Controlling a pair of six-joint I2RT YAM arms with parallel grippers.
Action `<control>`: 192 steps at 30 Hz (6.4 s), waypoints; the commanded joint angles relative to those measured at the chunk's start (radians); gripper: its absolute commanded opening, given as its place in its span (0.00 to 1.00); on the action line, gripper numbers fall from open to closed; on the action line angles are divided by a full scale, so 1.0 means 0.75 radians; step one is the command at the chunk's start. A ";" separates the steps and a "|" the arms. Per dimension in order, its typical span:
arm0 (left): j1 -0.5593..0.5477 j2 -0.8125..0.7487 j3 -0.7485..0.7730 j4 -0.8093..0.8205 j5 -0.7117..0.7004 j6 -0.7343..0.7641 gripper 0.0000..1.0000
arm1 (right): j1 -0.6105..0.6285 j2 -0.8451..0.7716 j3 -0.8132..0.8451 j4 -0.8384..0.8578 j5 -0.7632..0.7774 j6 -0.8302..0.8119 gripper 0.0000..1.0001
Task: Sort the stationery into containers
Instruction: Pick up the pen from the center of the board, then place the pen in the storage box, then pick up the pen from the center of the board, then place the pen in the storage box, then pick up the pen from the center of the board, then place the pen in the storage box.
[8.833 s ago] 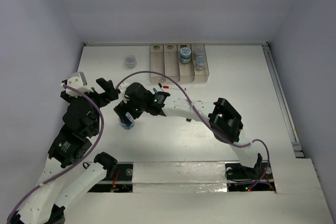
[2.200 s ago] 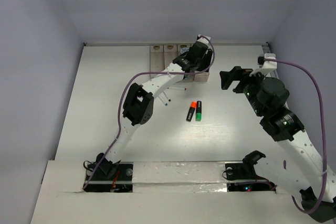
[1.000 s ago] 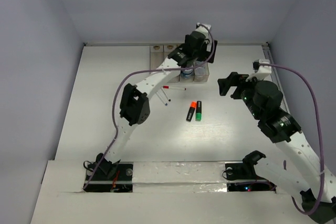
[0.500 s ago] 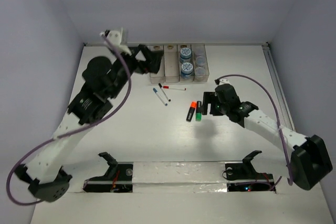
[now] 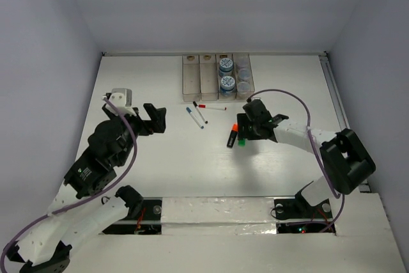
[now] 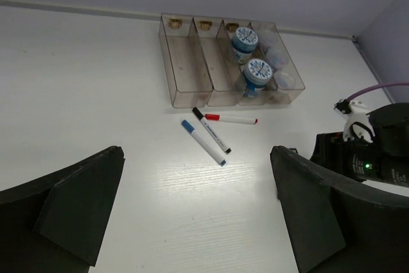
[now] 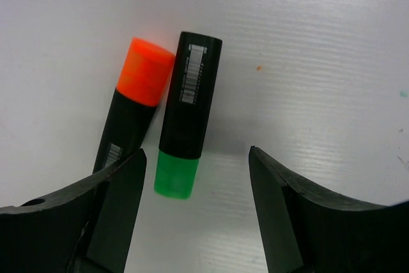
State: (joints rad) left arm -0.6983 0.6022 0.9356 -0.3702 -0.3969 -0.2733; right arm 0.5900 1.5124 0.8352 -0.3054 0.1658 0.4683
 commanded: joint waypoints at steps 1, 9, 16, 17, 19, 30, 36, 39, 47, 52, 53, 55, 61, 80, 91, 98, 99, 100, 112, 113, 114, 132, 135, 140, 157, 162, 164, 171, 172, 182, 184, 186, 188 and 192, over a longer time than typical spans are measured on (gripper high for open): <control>0.005 -0.040 -0.038 0.060 -0.052 -0.008 0.99 | 0.009 0.070 0.091 0.041 0.041 0.018 0.71; 0.005 -0.122 -0.147 0.150 -0.076 -0.016 0.99 | 0.021 0.213 0.156 0.027 0.102 0.034 0.58; 0.005 -0.132 -0.196 0.166 -0.140 -0.016 0.99 | 0.021 0.193 0.216 -0.028 0.200 0.012 0.10; 0.017 -0.132 -0.202 0.177 -0.127 -0.012 0.99 | 0.021 0.176 0.262 -0.071 0.215 -0.006 0.09; 0.041 -0.122 -0.214 0.185 -0.091 -0.004 0.99 | 0.021 0.111 0.320 -0.098 0.223 -0.035 0.08; 0.340 -0.065 -0.241 0.263 0.226 0.035 0.99 | 0.021 0.505 1.095 0.037 -0.031 -0.238 0.08; 0.340 -0.054 -0.241 0.258 0.214 0.039 0.99 | 0.021 0.875 1.597 -0.026 0.053 -0.305 0.08; 0.340 -0.042 -0.243 0.258 0.214 0.039 0.99 | 0.009 1.002 1.774 -0.108 0.084 -0.297 0.10; 0.352 -0.032 -0.241 0.265 0.212 0.043 0.99 | -0.005 1.094 1.862 -0.116 0.053 -0.264 0.70; 0.365 -0.013 -0.239 0.269 0.243 0.045 0.99 | -0.005 0.952 1.805 -0.114 0.067 -0.301 0.87; 0.377 -0.013 -0.241 0.269 0.247 0.045 0.99 | -0.005 0.897 1.651 -0.076 0.067 -0.301 0.87; 0.377 -0.019 -0.239 0.269 0.249 0.045 0.99 | -0.005 0.674 1.416 -0.012 0.053 -0.285 0.87; 0.377 -0.024 -0.241 0.277 0.278 0.045 0.99 | -0.005 0.134 0.503 0.055 0.055 -0.132 0.88; 0.377 -0.020 -0.243 0.277 0.337 0.045 0.99 | 0.138 0.284 0.238 0.078 0.012 0.079 0.74; 0.377 -0.022 -0.241 0.281 0.317 0.047 0.99 | 0.167 0.367 0.406 -0.090 0.213 -0.015 0.12; 0.377 -0.001 -0.237 0.281 0.308 0.049 0.99 | 0.116 0.378 0.796 -0.016 0.129 -0.199 0.09; 0.377 0.001 -0.237 0.279 0.306 0.049 0.99 | 0.097 0.419 0.938 -0.018 0.109 -0.223 0.09; 0.377 0.005 -0.239 0.277 0.302 0.049 0.99 | 0.081 0.502 1.005 -0.010 0.094 -0.240 0.09; 0.377 0.030 -0.237 0.273 0.272 0.052 0.99 | -0.052 1.133 1.899 -0.131 0.010 -0.350 0.13; 0.377 0.030 -0.237 0.273 0.272 0.049 0.99 | -0.052 1.154 1.946 -0.147 0.000 -0.352 0.19; 0.377 0.030 -0.237 0.271 0.272 0.051 0.99 | -0.052 1.178 1.960 -0.153 -0.010 -0.354 0.25; 0.401 0.011 -0.239 0.277 0.302 0.052 0.99 | 0.066 0.443 0.881 0.211 -0.255 -0.424 0.70; 0.401 0.017 -0.239 0.279 0.316 0.052 0.99 | 0.097 0.405 0.709 0.235 -0.335 -0.379 0.61; 0.413 0.021 -0.235 0.279 0.331 0.054 0.99 | 0.226 0.485 0.729 0.201 -0.274 -0.408 0.38; 0.414 -0.001 -0.241 0.277 0.323 0.052 0.99 | 0.259 0.871 1.058 0.082 -0.121 -0.416 0.41; 0.414 0.001 -0.237 0.277 0.325 0.054 0.99 | 0.273 0.918 1.091 0.041 -0.135 -0.422 0.36; 0.414 0.001 -0.237 0.279 0.325 0.054 0.99 | 0.273 0.925 1.079 0.037 -0.135 -0.422 0.24; 0.414 0.001 -0.237 0.283 0.333 0.054 0.99 | 0.312 0.841 1.026 0.092 -0.143 -0.397 0.00; 0.414 0.001 -0.237 0.281 0.333 0.054 0.99 | 0.312 0.821 1.026 0.100 -0.157 -0.393 0.00; 0.414 -0.003 -0.237 0.281 0.333 0.054 0.99 | 0.279 0.700 1.242 0.148 -0.125 -0.344 0.00; 0.414 -0.009 -0.239 0.281 0.333 0.052 0.99 | 0.244 0.732 1.340 0.145 -0.098 -0.334 0.00; 0.414 -0.009 -0.241 0.283 0.335 0.052 0.99 | 0.216 0.802 1.430 0.125 -0.082 -0.297 0.00; 0.414 0.001 -0.239 0.283 0.337 0.051 0.99 | 0.183 0.881 1.559 0.119 -0.011 -0.254 0.00; 0.414 0.001 -0.239 0.281 0.341 0.052 0.99 | 0.150 0.978 1.678 0.115 0.088 -0.166 0.00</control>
State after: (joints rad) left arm -0.3912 0.6048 0.7597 -0.2062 -0.1551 -0.2440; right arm 0.7288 2.1796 2.0361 -0.2230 0.1448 0.2703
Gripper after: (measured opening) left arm 0.989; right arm 0.073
